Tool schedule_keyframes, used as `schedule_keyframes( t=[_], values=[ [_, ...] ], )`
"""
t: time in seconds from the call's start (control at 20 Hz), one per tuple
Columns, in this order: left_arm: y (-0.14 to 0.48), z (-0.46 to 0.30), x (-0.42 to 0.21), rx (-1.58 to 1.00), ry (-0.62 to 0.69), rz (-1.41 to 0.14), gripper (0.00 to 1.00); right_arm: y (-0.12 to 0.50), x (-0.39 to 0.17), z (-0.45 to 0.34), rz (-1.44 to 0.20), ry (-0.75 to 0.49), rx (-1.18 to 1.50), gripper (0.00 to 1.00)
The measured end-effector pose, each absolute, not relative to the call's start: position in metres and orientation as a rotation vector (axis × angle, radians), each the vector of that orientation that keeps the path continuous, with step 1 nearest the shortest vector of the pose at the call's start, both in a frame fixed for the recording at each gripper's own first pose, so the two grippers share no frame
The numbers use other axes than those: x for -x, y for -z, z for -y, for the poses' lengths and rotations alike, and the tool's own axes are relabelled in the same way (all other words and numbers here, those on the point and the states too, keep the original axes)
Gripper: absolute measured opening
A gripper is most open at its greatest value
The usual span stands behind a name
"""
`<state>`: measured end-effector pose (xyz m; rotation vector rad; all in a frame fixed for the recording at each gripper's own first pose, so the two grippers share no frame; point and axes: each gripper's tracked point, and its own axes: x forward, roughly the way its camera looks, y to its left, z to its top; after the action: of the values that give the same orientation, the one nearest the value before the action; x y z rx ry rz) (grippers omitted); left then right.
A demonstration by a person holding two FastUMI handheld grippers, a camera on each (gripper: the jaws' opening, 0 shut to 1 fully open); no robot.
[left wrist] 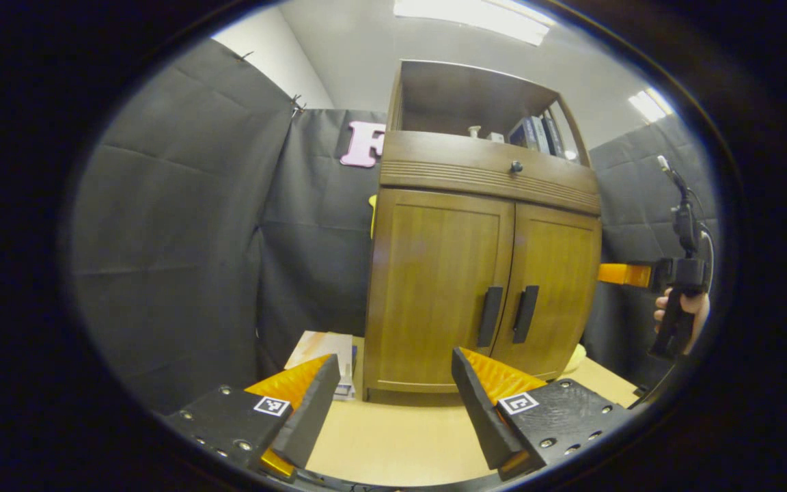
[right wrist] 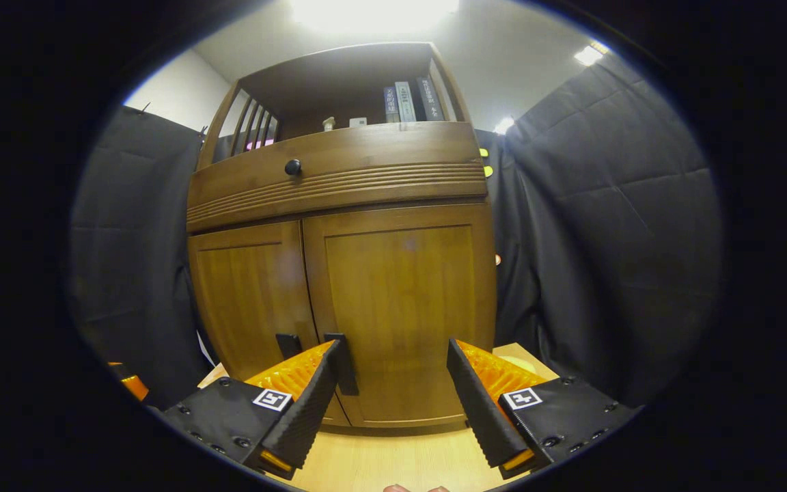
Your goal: Open the right door of the double-door shoe cabinet with the right hand, and open the left door with the left hand.
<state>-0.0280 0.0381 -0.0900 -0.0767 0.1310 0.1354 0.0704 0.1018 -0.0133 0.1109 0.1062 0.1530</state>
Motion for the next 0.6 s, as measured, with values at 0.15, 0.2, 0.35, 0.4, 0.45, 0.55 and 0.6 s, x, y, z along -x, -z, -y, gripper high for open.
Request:
schedule_keyframes(
  t=[0.15,0.2,0.35,0.4,0.45,0.55,0.6],
  values=[
    [0.094,-0.05,0.032,0.08,-0.162,-0.139,0.96,0.016,-0.085,-0.124,-0.104,-0.182,-0.081,0.92],
    [0.098,-0.054,0.033,0.081,-0.173,-0.14,0.96,0.016,-0.088,-0.131,-0.105,-0.194,-0.075,0.92],
    [0.099,-0.056,0.033,0.085,-0.194,-0.147,0.96,0.025,-0.1,-0.152,-0.135,-0.229,-0.079,0.96],
    [0.102,-0.059,0.032,0.087,-0.201,-0.149,0.96,0.026,-0.105,-0.16,-0.138,-0.239,-0.08,0.96],
    [0.102,-0.06,0.031,0.09,-0.208,-0.149,0.96,0.029,-0.109,-0.164,-0.136,-0.241,-0.074,0.93],
    [0.104,-0.064,0.032,0.095,-0.223,-0.153,0.96,0.033,-0.123,-0.175,-0.139,-0.241,-0.066,0.92],
    [0.107,-0.067,0.033,0.096,-0.232,-0.157,0.96,0.035,-0.13,-0.18,-0.145,-0.243,-0.068,0.92]
  ],
)
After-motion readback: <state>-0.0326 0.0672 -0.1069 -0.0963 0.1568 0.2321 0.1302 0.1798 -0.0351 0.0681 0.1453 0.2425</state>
